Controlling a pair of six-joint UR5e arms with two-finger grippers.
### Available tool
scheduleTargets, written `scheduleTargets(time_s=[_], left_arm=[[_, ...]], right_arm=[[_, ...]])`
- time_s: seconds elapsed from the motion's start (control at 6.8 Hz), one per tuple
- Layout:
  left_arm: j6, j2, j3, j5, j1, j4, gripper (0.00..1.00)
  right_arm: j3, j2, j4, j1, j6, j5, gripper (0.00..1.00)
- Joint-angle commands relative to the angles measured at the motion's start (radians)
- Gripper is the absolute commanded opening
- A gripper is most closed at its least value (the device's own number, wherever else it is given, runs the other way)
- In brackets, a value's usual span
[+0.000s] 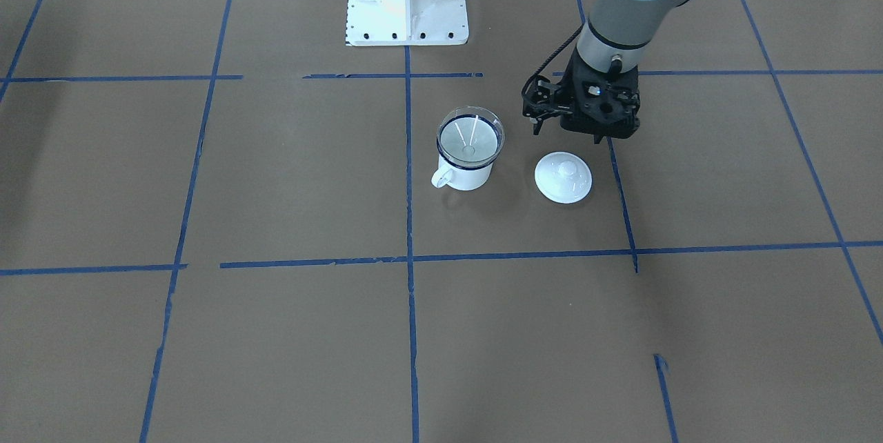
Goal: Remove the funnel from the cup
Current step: 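Move the left gripper down to the clear funnel in the mug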
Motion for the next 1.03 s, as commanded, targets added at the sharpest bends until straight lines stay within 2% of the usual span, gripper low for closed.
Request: scheduleTargets(time_s=[0.0,0.15,0.29,0.74,0.88], left_arm=[[-0.175,-0.039,0.081,0.05,0.119,-0.083,1.0],[-0.186,-0.04,0.103,0.065,0.14,-0.107,0.99],[-0.191,-0.038,0.108,0.067,0.142,-0.108,0.84],[-0.191,-0.043,0.1,0.069,0.142,-0.11,0.12],[-0.191,-0.043,0.088,0.069,0.141,-0.108,0.0]], right_arm=[[0.0,0.0,0.0,0.0,0.0,0.0,1.0],[0.0,0.0,0.0,0.0,0.0,0.0,1.0],[0.0,0.0,0.0,0.0,0.0,0.0,1.0],[0.0,0.002,0.0,0.0,0.0,0.0,1.0],[0.0,0.0,0.0,0.0,0.0,0.0,1.0]])
